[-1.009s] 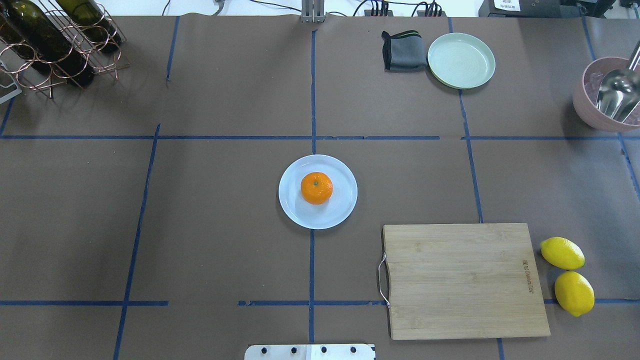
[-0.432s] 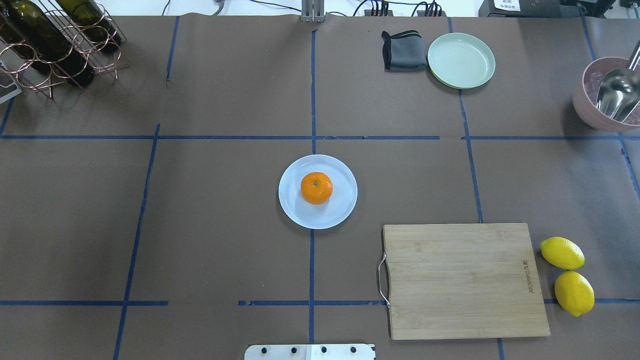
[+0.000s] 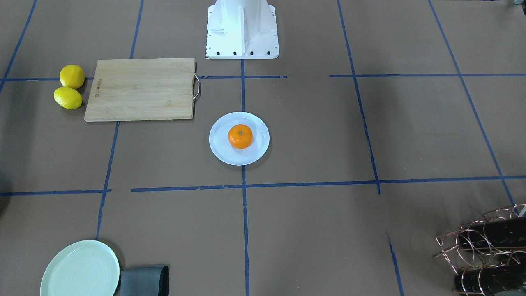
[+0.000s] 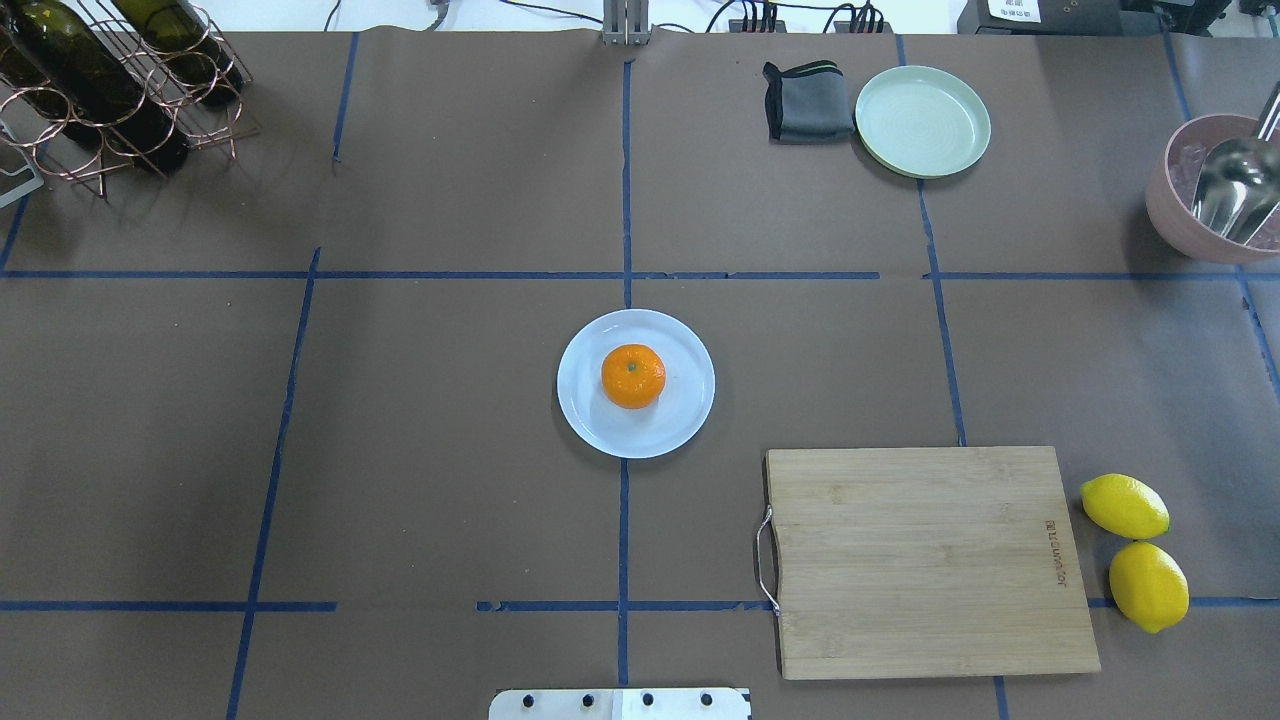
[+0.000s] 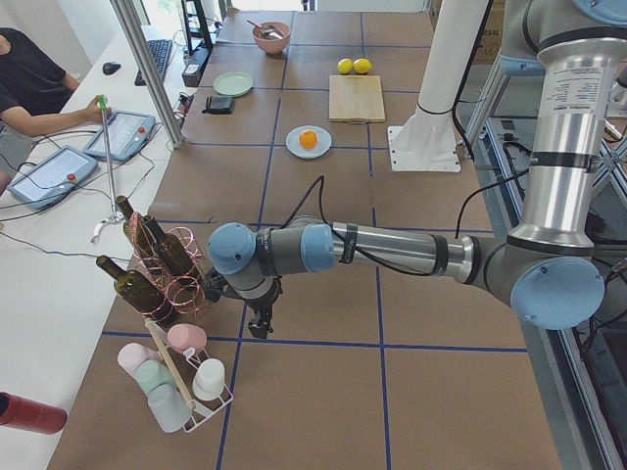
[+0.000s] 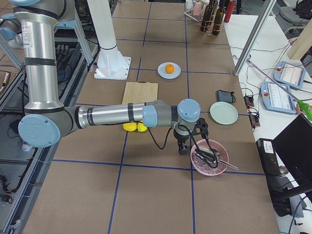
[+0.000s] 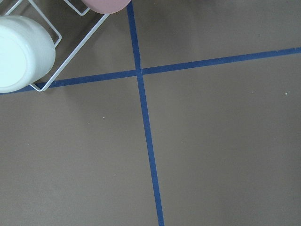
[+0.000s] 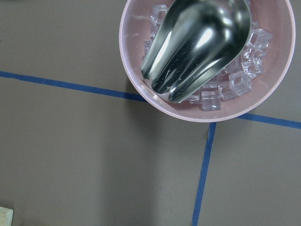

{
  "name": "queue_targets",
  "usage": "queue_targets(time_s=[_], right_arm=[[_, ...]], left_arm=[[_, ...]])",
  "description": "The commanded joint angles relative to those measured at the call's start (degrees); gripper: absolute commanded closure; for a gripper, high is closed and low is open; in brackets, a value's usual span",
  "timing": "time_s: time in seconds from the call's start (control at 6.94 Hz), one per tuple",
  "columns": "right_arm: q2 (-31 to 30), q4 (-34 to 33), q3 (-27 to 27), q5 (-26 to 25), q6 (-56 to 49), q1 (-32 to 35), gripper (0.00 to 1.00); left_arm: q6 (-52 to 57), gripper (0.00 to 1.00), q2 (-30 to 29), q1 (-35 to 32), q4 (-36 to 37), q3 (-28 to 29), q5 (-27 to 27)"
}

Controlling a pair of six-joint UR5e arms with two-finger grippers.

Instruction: Pick orange to plate

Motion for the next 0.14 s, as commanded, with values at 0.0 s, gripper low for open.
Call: queue_targets(time_s=[0.0], right_arm=[[0.29, 0.1, -0.12, -0.01, 0.03, 0.01, 0.0]], left_arm=[[0.17, 0.0, -0.05, -0.87, 0.26, -2.38, -0.1]])
